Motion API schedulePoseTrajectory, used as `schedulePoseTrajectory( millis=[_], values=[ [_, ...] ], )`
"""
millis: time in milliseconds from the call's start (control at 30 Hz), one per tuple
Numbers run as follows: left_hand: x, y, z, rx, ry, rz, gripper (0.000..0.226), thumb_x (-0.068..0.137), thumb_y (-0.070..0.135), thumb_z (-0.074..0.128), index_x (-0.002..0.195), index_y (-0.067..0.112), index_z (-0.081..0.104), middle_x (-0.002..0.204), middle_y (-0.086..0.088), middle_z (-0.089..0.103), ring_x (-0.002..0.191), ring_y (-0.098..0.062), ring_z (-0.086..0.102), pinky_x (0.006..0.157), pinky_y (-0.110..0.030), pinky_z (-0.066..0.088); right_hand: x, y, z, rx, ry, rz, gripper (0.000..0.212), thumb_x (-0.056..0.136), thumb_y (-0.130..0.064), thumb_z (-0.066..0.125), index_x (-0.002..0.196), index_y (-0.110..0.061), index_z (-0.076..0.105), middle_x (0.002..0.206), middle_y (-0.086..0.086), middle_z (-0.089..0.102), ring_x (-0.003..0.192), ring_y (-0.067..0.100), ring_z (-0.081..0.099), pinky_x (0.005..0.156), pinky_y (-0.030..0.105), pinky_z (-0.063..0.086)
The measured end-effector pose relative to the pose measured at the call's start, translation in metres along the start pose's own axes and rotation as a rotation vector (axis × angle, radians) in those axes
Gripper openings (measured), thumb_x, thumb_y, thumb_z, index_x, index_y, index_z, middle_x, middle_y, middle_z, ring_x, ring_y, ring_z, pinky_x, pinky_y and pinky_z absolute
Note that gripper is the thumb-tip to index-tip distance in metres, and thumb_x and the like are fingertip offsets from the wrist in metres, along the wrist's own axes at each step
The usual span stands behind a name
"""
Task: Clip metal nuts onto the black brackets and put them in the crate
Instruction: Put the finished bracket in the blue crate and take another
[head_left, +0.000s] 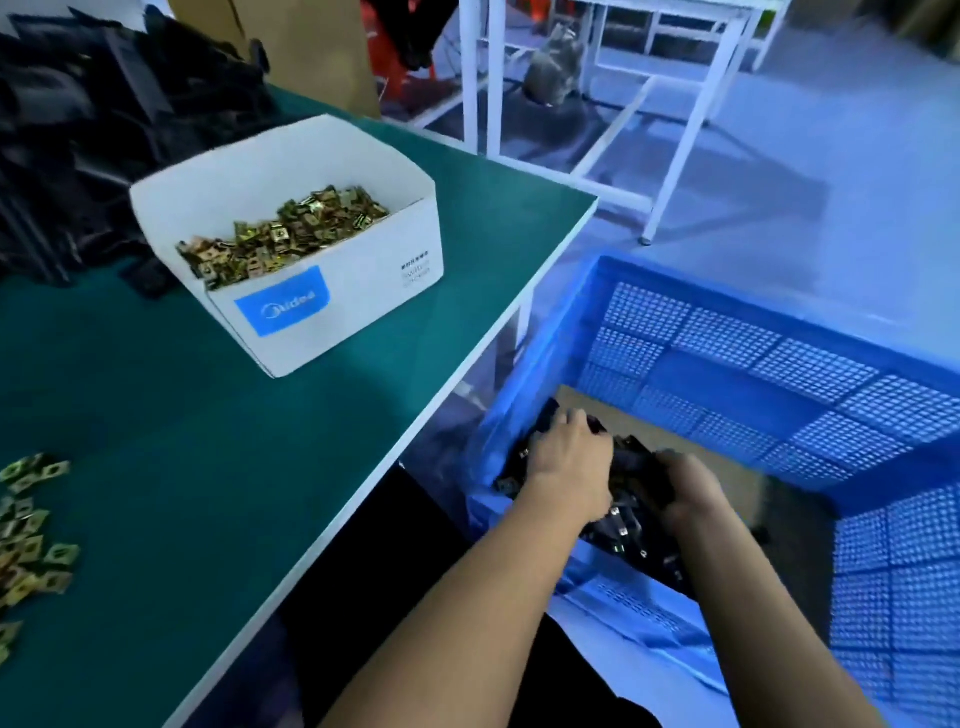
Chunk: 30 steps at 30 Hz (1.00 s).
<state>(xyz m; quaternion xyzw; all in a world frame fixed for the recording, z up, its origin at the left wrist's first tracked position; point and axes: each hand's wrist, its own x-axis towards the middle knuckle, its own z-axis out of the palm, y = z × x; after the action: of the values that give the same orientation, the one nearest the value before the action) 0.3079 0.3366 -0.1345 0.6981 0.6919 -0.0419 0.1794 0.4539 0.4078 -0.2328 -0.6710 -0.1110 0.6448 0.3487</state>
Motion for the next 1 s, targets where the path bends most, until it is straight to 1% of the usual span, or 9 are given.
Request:
schedulePoseTrajectory(
  millis=[133, 233, 333, 400, 500, 633, 700, 833, 1000],
  values=[
    [0.007, -0.01, 0.025, -0.038, -0.098, -0.046, 0.058, 0.09, 0.044, 0.075, 0.135, 0.013, 0.053, 0.144, -0.016, 0.03, 0.137, -0.036, 0.03, 0.105, -0.05, 0.044, 0.021, 0.027, -0.025, -0.136, 0.062, 0.048, 0.028, 0.097, -0.008, 0.06, 0.122, 0.004, 0.061, 0.096, 0.018, 0.063, 0.074, 0.03, 0.061, 0.057, 0.037, 0.05],
    [0.009, -0.017, 0.02, -0.061, -0.056, -0.041, 0.045, 0.092, 0.041, 0.073, 0.125, 0.014, 0.059, 0.138, -0.015, 0.035, 0.133, -0.036, 0.034, 0.101, -0.05, 0.047, 0.024, 0.026, -0.026, -0.154, 0.21, -0.008, 0.019, 0.092, 0.0, 0.062, 0.109, 0.007, 0.062, 0.096, 0.023, 0.059, 0.076, 0.032, 0.059, 0.054, 0.035, 0.048],
    [0.012, -0.02, 0.0, -0.143, 0.058, -0.043, 0.034, 0.094, 0.035, 0.07, 0.121, 0.015, 0.063, 0.133, -0.012, 0.04, 0.128, -0.035, 0.04, 0.097, -0.048, 0.051, 0.004, 0.002, -0.002, -0.128, 0.224, -0.209, 0.008, 0.088, -0.002, 0.063, 0.096, -0.002, 0.06, 0.089, 0.018, 0.062, 0.072, 0.028, 0.063, 0.052, 0.032, 0.048],
    [0.01, -0.019, -0.022, -0.225, 0.171, -0.043, 0.033, 0.095, 0.034, 0.068, 0.123, 0.017, 0.064, 0.13, -0.009, 0.045, 0.124, -0.032, 0.047, 0.096, -0.047, 0.052, -0.024, -0.025, 0.025, -0.164, 0.146, -0.393, 0.01, 0.088, -0.003, 0.062, 0.083, -0.011, 0.06, 0.084, 0.014, 0.065, 0.067, 0.023, 0.064, 0.055, 0.031, 0.05],
    [-0.002, -0.018, -0.069, -0.45, 0.388, -0.044, 0.03, 0.095, 0.032, 0.069, 0.123, 0.023, 0.068, 0.127, -0.005, 0.057, 0.114, -0.029, 0.06, 0.09, -0.039, 0.051, -0.086, -0.07, 0.072, -0.241, 0.0, -0.719, 0.016, 0.086, -0.005, 0.062, 0.079, -0.019, 0.064, 0.08, 0.006, 0.071, 0.067, 0.022, 0.068, 0.062, 0.032, 0.051],
    [-0.042, -0.044, -0.14, -0.661, 0.854, 0.012, 0.013, 0.085, 0.018, 0.07, 0.098, 0.019, 0.074, 0.1, -0.002, 0.068, 0.085, -0.025, 0.067, 0.078, -0.042, 0.054, -0.194, -0.097, 0.137, -0.277, -0.194, -1.15, 0.014, 0.083, -0.011, 0.06, 0.081, -0.022, 0.068, 0.08, 0.005, 0.073, 0.072, 0.02, 0.069, 0.068, 0.033, 0.054],
    [-0.074, -0.077, -0.162, -0.704, 1.067, -0.001, 0.01, 0.08, 0.013, 0.07, 0.09, 0.016, 0.072, 0.092, 0.001, 0.067, 0.079, -0.021, 0.066, 0.073, -0.04, 0.055, -0.246, -0.087, 0.173, -0.323, -0.3, -1.321, 0.013, 0.085, -0.013, 0.06, 0.082, -0.023, 0.069, 0.08, 0.0, 0.073, 0.076, 0.016, 0.07, 0.071, 0.031, 0.057],
    [-0.152, -0.162, -0.167, -0.671, 1.344, -0.193, 0.01, 0.076, 0.012, 0.061, 0.081, 0.012, 0.069, 0.084, 0.0, 0.065, 0.075, -0.021, 0.062, 0.069, -0.042, 0.052, -0.326, -0.025, 0.247, -0.483, -0.541, -1.532, 0.01, 0.084, -0.015, 0.06, 0.085, -0.021, 0.068, 0.078, -0.01, 0.07, 0.076, 0.008, 0.068, 0.076, 0.031, 0.056],
    [-0.257, -0.274, -0.118, -0.362, 1.352, -0.71, 0.005, 0.081, 0.019, 0.07, 0.083, 0.014, 0.068, 0.085, -0.002, 0.064, 0.077, -0.022, 0.058, 0.067, -0.031, 0.038, -0.377, 0.091, 0.332, -0.84, -0.948, -1.495, 0.007, 0.086, -0.021, 0.069, 0.092, -0.019, 0.074, 0.088, -0.008, 0.073, 0.087, 0.012, 0.068, 0.085, 0.035, 0.053]
  ],
)
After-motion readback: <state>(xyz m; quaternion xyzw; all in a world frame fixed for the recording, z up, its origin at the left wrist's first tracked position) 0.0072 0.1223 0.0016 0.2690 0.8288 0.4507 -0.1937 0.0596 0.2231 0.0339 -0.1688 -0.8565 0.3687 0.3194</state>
